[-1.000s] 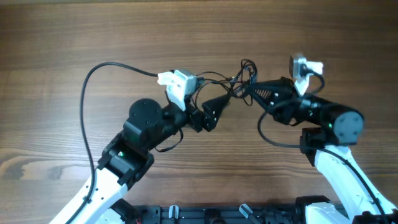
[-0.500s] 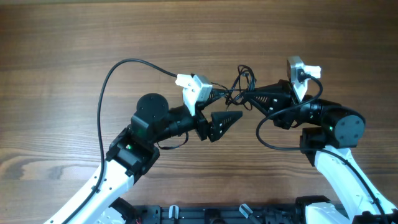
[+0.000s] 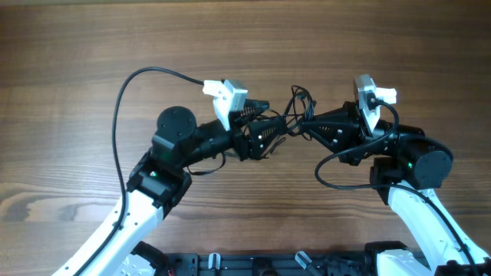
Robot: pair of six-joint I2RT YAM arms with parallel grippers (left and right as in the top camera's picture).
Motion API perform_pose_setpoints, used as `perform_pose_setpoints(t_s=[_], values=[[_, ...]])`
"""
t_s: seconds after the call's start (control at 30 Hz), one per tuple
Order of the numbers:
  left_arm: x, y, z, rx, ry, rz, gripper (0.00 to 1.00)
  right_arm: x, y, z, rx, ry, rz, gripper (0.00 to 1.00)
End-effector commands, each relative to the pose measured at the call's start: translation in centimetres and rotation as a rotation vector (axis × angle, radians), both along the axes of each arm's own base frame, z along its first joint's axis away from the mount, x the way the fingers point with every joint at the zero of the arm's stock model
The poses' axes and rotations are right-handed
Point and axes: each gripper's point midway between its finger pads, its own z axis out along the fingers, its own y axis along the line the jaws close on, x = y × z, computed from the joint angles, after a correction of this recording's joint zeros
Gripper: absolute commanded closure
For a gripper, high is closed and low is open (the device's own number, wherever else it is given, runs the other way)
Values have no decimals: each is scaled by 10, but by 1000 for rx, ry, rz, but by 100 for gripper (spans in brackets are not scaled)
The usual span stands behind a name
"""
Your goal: Untangle cables
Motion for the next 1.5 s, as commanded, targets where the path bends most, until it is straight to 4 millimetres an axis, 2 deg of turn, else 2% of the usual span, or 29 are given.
perform_pose_setpoints(t_s=[0.0, 0.1, 0.23, 0.5, 0.7, 0.77, 0.83, 0.93, 1.0, 1.1, 1.3, 1.47], values=[[-12, -20, -8, 1, 22, -86, 34, 0, -1, 3, -4, -36, -4, 96], [-18, -29, -10, -2, 16, -120, 37, 0, -1, 3, -4, -36, -4, 96], [-20, -35, -18, 10, 34, -138, 60, 0, -1, 3, -4, -36, -4, 96], [-29, -46, -17, 4, 24, -173, 63, 0, -1, 4, -2, -32, -6, 96], [-28, -46, -19, 8, 28, -171, 72, 1, -1, 4, 0, -25, -6, 96], [-25, -45, -26, 41, -4, -160, 83, 1, -1, 4, 3, -16, -6, 96], [-10, -38, -44, 117, 9, -62, 96, 2, -1, 5, 10, -7, -10, 96], [10, -21, -68, 212, 61, 91, 96, 4, -2, 6, 19, 8, -17, 96], [15, -17, -73, 232, 69, 129, 96, 6, -3, 8, 32, 24, -26, 96], [17, -18, -60, 198, 31, 132, 96, 10, -3, 6, 38, 48, -36, 96], [6, -15, -4, 74, -100, 122, 96, 43, -15, -18, 42, 262, -133, 96], [-9, -3, 33, 8, -181, 129, 96, 57, -24, -33, 41, 369, -181, 96]])
